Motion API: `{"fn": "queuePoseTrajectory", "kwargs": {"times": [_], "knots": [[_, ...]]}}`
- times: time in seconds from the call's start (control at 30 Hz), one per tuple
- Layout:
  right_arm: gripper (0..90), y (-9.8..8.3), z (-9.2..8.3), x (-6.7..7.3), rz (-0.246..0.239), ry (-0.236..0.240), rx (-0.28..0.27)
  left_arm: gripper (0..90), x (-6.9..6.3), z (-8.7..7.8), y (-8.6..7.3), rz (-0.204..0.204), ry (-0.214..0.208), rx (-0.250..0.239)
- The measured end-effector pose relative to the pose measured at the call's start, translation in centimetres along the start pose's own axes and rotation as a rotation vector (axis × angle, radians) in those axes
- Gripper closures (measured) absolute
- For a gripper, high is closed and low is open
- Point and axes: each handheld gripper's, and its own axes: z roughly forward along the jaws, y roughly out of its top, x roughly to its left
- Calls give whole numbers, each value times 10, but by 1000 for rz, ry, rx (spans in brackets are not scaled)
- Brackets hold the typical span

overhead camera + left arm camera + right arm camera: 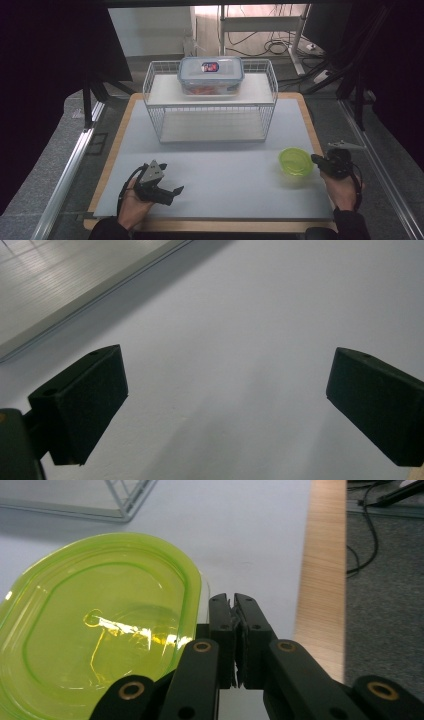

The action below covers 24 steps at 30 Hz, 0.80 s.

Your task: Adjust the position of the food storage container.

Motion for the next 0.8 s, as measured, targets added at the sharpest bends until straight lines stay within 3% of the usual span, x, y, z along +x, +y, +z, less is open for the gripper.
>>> {"fn": "queuePoseTrajectory", "kwargs": {"times": [0.63,0.8], "knots": [[874,0,10,59,-52,144,45,29,0,1,1,9,-3,10],[859,-3,8,66,-73,152,53,29,-1,1,1,12,-5,14]]}}
